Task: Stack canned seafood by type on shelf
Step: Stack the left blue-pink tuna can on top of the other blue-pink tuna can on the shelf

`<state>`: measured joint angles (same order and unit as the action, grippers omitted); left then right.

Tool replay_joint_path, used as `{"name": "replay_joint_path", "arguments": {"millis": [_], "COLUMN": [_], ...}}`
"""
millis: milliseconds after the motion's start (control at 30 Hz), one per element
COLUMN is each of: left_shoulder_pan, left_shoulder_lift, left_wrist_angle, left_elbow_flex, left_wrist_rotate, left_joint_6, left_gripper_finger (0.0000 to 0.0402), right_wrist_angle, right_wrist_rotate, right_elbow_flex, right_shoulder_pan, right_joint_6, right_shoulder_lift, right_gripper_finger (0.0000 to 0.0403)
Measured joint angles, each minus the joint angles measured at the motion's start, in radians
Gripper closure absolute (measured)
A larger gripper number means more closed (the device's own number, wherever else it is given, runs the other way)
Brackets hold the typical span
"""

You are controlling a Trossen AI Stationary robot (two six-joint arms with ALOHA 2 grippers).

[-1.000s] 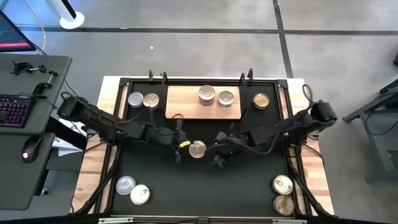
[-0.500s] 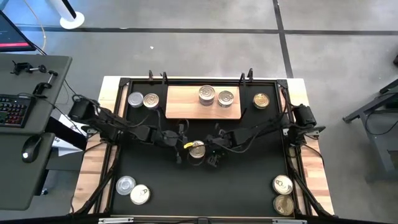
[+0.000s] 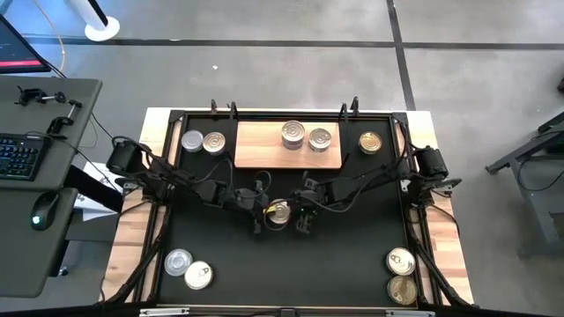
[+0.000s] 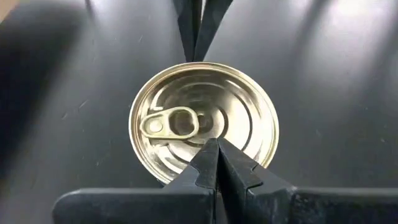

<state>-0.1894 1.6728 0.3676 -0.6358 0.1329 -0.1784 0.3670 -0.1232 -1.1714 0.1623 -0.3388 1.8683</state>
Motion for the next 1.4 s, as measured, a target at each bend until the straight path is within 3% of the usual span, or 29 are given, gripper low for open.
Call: {"name": "replay_joint_path", "arguments": {"millis": [600, 933, 1167, 1400], "left_shoulder_pan": [-0.001, 0.002, 0.019, 0.056], "left_shoulder_lift": [-0.048, -0.073, -0.165, -0.311], "left_wrist_angle": [-0.088, -0.212, -0.342, -0.483], "left_elbow_flex": [0.001, 0.005, 0.003, 0.004], "left_wrist_rotate": [0.010, 0.050, 0.064, 0.134], "left_joint_6": [0.050, 0.052, 0.048, -0.001], "left_gripper_finger": [0.0402, 0.0401, 0.0401, 0.0401], "right_wrist_angle": [-0.145, -0.232, -0.221, -0.226], "right_wrist_rotate": [-0.003, 0.046, 0.045, 0.073], "right_elbow_flex": [-0.013, -0.016, -0.015, -0.015], "right_shoulder_pan": [-0.006, -0.004, -0.017, -0.101], "right_joint_6": [-0.020, -0.042, -0.055, -0.241], "right_shoulder_lift": [-0.047, -0.068, -0.158, -0.172], "right_gripper_finger": [0.0403, 0.0403, 0.0403, 0.0392]}}
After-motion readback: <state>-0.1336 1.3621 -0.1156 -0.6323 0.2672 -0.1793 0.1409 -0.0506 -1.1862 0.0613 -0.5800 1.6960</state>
